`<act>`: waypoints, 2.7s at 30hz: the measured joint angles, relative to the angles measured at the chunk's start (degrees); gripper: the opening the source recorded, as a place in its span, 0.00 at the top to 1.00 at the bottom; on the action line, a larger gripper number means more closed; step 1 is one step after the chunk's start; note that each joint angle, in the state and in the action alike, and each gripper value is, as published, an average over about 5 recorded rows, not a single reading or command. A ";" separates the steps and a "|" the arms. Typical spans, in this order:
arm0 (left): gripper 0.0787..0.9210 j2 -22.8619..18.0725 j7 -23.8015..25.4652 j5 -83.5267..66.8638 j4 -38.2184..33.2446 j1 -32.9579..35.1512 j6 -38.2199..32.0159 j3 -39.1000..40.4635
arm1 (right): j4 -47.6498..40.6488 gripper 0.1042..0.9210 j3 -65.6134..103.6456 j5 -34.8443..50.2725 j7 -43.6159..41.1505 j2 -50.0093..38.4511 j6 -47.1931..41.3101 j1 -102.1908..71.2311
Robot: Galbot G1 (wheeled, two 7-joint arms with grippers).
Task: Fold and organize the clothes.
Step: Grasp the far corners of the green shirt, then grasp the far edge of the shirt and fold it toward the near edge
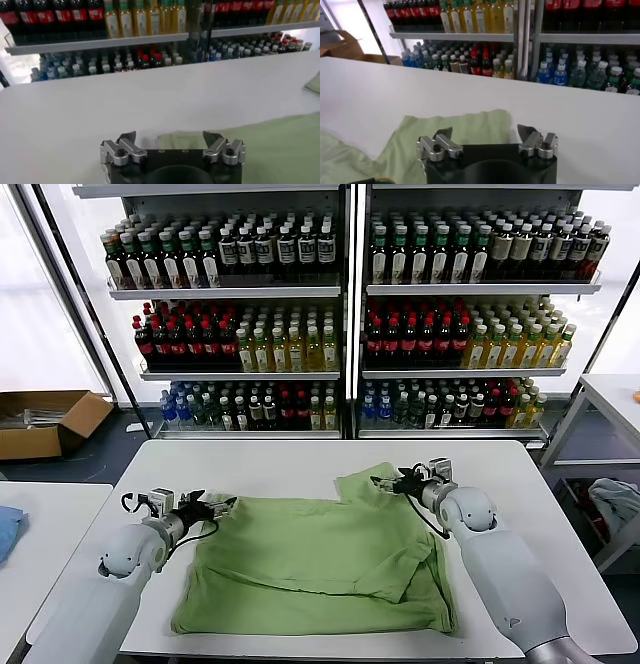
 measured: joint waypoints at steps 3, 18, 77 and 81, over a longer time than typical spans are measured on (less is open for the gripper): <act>0.15 -0.12 -0.29 0.39 0.15 0.13 -0.08 0.70 | -0.04 0.43 -0.19 0.04 0.30 -0.06 -0.10 -0.21; 0.65 0.08 -0.26 0.95 -0.57 1.28 -0.37 1.58 | 1.95 0.94 1.09 3.12 1.52 0.44 0.76 -2.04; 0.63 3.93 -5.25 4.32 -35.96 39.80 0.10 -19.02 | 54.85 0.55 33.73 11.32 8.76 -5.77 4.74 -60.24; 0.50 2.93 -6.86 3.96 -37.51 40.84 0.16 -20.95 | 54.48 0.42 36.96 10.07 8.26 -4.75 7.47 -61.48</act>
